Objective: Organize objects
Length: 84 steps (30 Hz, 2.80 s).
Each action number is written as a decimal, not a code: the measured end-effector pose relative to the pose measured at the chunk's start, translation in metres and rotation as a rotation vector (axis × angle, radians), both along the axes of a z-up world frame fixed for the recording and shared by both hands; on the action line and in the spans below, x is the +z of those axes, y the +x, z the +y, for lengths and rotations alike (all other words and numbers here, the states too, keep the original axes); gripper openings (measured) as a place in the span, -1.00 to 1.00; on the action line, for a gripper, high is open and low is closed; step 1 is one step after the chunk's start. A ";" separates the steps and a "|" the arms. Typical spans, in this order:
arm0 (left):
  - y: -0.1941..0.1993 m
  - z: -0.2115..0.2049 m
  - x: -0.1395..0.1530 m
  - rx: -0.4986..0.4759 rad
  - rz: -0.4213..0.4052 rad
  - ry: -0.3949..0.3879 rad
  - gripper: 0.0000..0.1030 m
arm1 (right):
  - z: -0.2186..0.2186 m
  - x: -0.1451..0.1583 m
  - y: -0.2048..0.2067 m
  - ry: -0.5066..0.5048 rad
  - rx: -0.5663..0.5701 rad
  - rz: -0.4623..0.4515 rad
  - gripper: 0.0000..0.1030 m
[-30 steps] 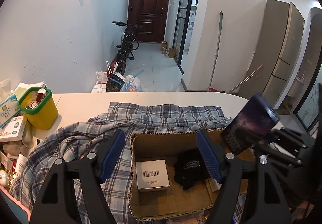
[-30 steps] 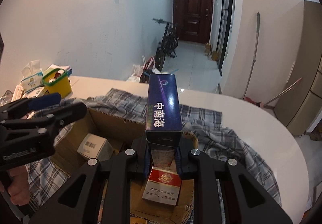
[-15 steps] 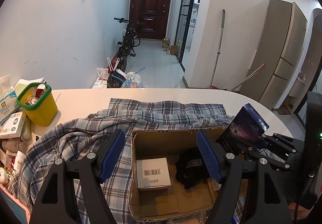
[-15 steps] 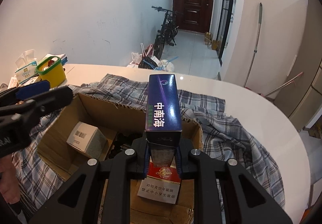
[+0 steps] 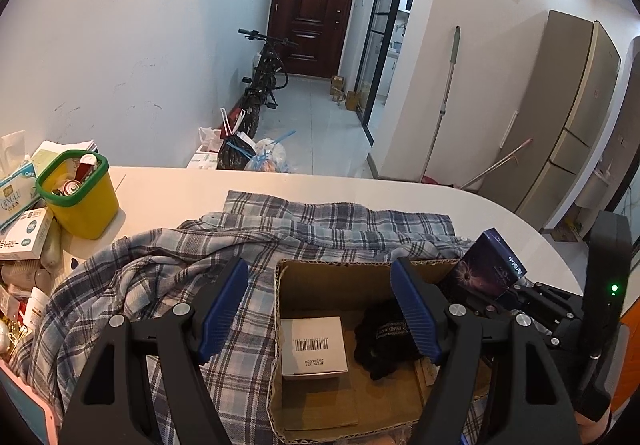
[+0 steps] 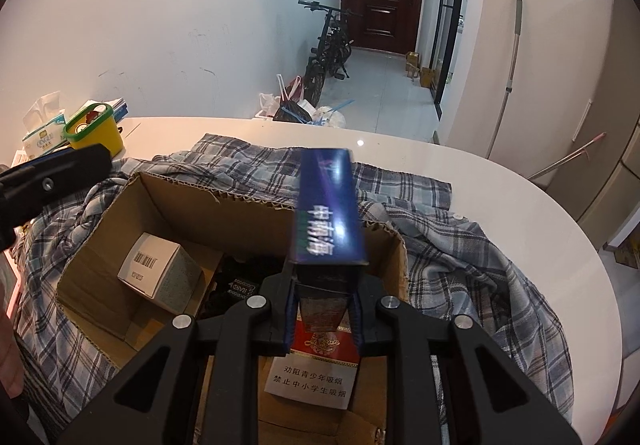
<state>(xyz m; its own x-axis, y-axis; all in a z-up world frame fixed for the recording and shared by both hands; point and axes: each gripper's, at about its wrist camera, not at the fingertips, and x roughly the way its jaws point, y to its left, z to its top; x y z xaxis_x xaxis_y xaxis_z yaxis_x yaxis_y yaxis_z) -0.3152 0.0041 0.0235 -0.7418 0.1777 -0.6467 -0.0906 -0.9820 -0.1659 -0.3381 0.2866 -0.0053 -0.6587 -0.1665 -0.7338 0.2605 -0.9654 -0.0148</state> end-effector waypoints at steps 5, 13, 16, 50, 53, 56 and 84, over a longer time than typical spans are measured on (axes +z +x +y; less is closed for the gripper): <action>0.003 -0.002 0.008 -0.002 0.021 -0.015 0.47 | 0.006 0.012 0.005 -0.028 -0.021 0.087 0.27; 0.024 -0.020 0.041 0.057 0.145 -0.025 0.47 | 0.015 0.054 0.033 -0.005 -0.105 0.311 0.27; 0.034 -0.021 0.056 0.082 0.216 -0.091 0.47 | 0.019 0.069 0.042 -0.049 -0.114 0.339 0.27; 0.203 -0.045 0.160 0.082 0.762 0.116 1.00 | 0.037 0.176 0.176 -0.390 -0.067 0.741 1.00; 0.214 -0.045 0.162 0.114 0.798 0.080 1.00 | 0.031 0.179 0.190 -0.320 -0.092 0.824 1.00; 0.220 -0.035 0.161 0.158 0.826 0.006 1.00 | 0.021 0.182 0.204 -0.267 -0.077 0.882 1.00; 0.252 -0.012 0.169 0.071 0.819 -0.067 1.00 | 0.018 0.186 0.239 -0.306 -0.047 0.936 1.00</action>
